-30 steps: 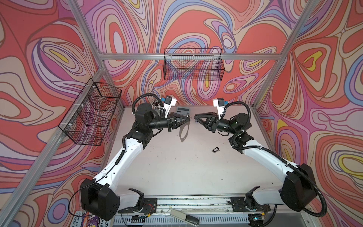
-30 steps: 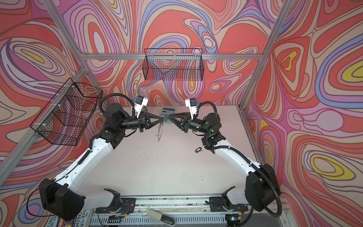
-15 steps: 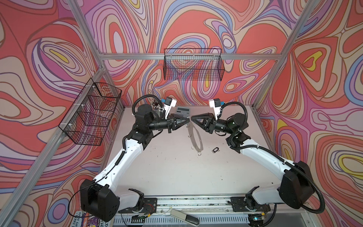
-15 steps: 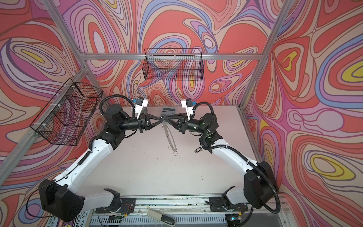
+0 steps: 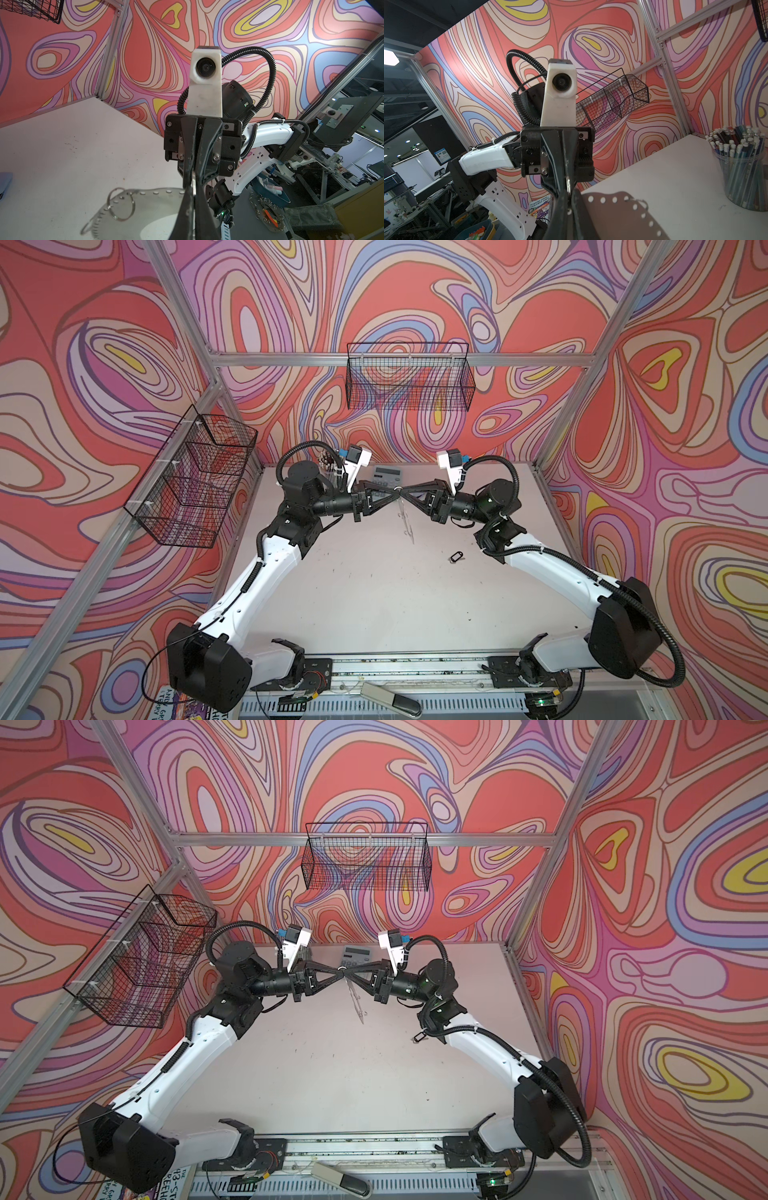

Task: Attach keys to a key ring
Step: Pass the keyring.

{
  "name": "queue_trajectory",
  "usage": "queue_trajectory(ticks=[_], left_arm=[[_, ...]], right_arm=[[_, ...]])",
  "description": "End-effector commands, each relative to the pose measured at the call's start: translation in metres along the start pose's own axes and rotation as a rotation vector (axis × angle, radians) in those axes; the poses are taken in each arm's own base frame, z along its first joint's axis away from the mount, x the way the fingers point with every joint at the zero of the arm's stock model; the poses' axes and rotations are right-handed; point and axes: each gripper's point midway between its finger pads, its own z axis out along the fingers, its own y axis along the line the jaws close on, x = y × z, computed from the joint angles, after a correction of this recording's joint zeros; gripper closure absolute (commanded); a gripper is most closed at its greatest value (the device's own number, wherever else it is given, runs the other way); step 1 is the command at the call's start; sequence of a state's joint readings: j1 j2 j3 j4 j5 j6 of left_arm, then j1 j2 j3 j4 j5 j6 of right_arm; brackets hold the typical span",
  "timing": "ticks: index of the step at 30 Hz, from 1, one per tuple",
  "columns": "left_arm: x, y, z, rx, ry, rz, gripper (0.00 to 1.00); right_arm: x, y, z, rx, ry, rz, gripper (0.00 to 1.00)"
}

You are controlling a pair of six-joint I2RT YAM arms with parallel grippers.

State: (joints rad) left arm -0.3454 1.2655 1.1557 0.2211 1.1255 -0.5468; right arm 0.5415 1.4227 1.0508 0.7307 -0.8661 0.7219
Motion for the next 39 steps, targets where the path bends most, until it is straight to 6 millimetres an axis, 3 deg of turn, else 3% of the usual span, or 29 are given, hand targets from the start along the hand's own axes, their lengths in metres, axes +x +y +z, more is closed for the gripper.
queue_trajectory(ticks=[1,10,14,19,26,39], left_arm=[[-0.006,-0.014,-0.002,0.036,-0.015,0.051,1.0],[-0.002,-0.006,-0.002,0.01,-0.011,0.047,0.96],[-0.001,-0.003,-0.002,-0.008,-0.012,0.048,0.76],[-0.006,-0.002,-0.006,-0.044,-0.027,0.06,0.71],[-0.02,-0.005,-0.021,-0.102,-0.084,0.089,0.71],[-0.006,-0.006,-0.02,-0.109,0.034,0.1,0.71]], right_arm=[[-0.004,0.009,0.007,-0.036,0.002,-0.02,0.98],[0.0,0.006,0.007,-0.008,0.015,-0.032,1.0],[0.0,0.003,0.005,0.015,0.009,-0.034,1.0],[-0.002,0.0,0.002,0.048,-0.009,-0.044,1.0],[-0.005,0.004,-0.003,0.053,-0.039,-0.066,1.0],[0.008,0.003,0.0,0.073,0.092,-0.1,1.0]])
